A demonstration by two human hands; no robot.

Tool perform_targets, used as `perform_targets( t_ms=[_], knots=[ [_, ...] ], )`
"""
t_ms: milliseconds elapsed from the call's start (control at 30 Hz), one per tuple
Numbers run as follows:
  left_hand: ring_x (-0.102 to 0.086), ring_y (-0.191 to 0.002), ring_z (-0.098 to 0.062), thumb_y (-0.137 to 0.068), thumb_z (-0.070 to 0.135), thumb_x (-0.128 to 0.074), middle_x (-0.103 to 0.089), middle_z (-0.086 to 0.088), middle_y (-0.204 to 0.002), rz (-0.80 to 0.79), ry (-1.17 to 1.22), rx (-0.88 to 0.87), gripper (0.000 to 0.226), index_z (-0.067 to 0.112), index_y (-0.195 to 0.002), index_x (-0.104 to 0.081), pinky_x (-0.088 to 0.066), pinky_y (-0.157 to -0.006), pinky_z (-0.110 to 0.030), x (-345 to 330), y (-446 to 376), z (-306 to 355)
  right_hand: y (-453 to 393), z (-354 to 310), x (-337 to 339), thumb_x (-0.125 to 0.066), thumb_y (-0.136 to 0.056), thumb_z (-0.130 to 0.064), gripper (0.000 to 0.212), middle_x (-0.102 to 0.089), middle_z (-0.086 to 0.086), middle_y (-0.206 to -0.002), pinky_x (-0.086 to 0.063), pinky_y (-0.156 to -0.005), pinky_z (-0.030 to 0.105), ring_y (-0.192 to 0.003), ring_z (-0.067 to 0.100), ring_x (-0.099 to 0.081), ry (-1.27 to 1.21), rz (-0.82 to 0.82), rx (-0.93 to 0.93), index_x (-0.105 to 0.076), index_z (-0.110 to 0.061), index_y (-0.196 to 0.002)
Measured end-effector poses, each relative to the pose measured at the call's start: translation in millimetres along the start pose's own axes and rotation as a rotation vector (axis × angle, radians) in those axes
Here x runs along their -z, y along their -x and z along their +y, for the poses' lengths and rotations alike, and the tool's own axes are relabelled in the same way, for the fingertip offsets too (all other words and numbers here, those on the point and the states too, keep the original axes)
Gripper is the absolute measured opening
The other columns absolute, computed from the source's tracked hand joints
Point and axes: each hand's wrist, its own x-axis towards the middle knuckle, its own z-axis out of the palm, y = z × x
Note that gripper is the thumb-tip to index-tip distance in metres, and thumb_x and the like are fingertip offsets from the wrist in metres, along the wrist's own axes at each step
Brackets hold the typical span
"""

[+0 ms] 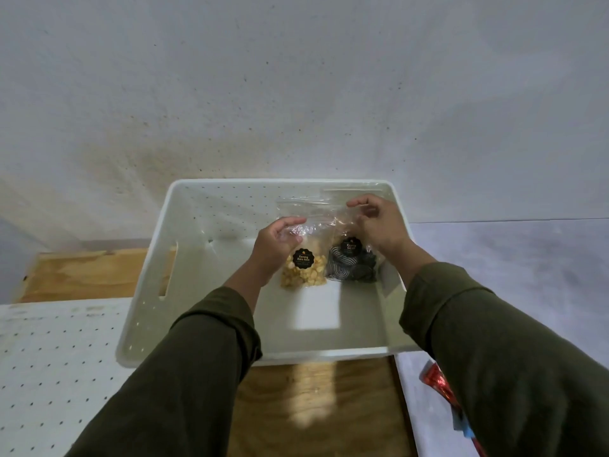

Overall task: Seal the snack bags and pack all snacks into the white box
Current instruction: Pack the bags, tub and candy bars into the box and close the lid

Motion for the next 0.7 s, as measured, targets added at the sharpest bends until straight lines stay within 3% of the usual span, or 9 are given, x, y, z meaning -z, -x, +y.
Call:
perform_targets(
  t_ms=[67, 100, 167, 267, 400, 533, 700],
  knots=[
    [-0.050, -0.074, -0.016, -0.088, 0.002, -0.060, -0.063, 0.001, -0.093, 0.006, 0.020, 0.004, 0.032, 0.023, -0.112, -0.064, -0.049, -0.066, -0.014, 0, 1, 1, 0, -5, 0, -0.053, -0.082, 0.008, 0.038, -0.061, 0.013, -0.109, -0.054, -0.068, 0.025, -0.080, 0.017, -0.055, 0.030, 0.023, 0.017, -0.066, -0.027, -0.086],
    [-0.051, -0.076, -0.015, -0.087, 0.002, -0.061, -0.062, 0.003, -0.093, 0.007, 0.030, 0.002, 0.032, 0.024, -0.111, -0.064, -0.049, -0.070, -0.016, 0, 2, 2, 0, -8, 0, -0.051, -0.081, 0.008, 0.037, -0.060, 0.013, -0.110, -0.054, -0.069, 0.023, -0.076, 0.015, -0.055, 0.032, 0.032, 0.021, -0.067, -0.024, -0.089],
    [-0.057, -0.097, -0.012, -0.087, 0.002, -0.062, -0.062, 0.002, -0.109, 0.001, 0.029, -0.014, 0.032, 0.023, -0.111, -0.063, -0.050, -0.089, -0.024, 1, 4, 4, 2, -16, 1, -0.050, -0.079, 0.009, 0.037, -0.055, 0.010, -0.114, -0.043, -0.066, -0.001, -0.078, 0.006, -0.052, 0.062, 0.060, 0.038, -0.068, -0.019, -0.094],
    [-0.054, -0.113, -0.016, -0.086, 0.002, -0.063, -0.060, 0.003, -0.118, 0.000, 0.012, -0.039, 0.033, 0.023, -0.111, -0.063, -0.044, -0.104, -0.034, 2, 8, 9, 3, -23, 3, -0.050, -0.077, 0.009, 0.036, -0.046, 0.008, -0.121, -0.026, -0.077, -0.012, -0.102, 0.006, -0.047, 0.087, 0.107, 0.075, -0.068, -0.017, -0.094],
    [-0.048, -0.122, -0.015, -0.084, 0.005, -0.066, -0.058, 0.006, -0.123, 0.031, -0.088, -0.065, 0.034, 0.030, -0.107, -0.064, -0.035, -0.111, -0.037, 5, 12, 23, 8, -31, 11, -0.056, -0.083, 0.002, 0.030, -0.040, 0.003, -0.126, -0.021, -0.093, 0.001, -0.124, 0.012, -0.042, 0.126, 0.110, 0.144, -0.066, -0.018, -0.102],
    [-0.037, -0.131, -0.011, -0.083, 0.012, -0.069, -0.044, 0.002, -0.137, 0.084, -0.203, -0.103, 0.036, 0.030, -0.114, -0.064, -0.024, -0.107, -0.022, 6, 21, 51, 18, -47, 26, -0.063, -0.087, -0.018, 0.032, -0.035, 0.002, -0.143, -0.023, -0.101, 0.013, -0.134, 0.013, -0.035, 0.139, 0.153, 0.180, -0.060, -0.023, -0.119],
    [-0.041, -0.131, -0.013, -0.084, 0.017, -0.069, -0.046, 0.003, -0.140, 0.104, -0.246, -0.161, 0.052, 0.029, -0.131, -0.049, -0.034, -0.100, -0.024, -4, 29, 102, 39, -65, 58, -0.066, -0.085, -0.028, 0.057, -0.032, 0.006, -0.149, -0.024, -0.109, 0.025, -0.139, 0.017, -0.029, 0.213, 0.173, 0.183, -0.044, -0.025, -0.137]
  ],
)
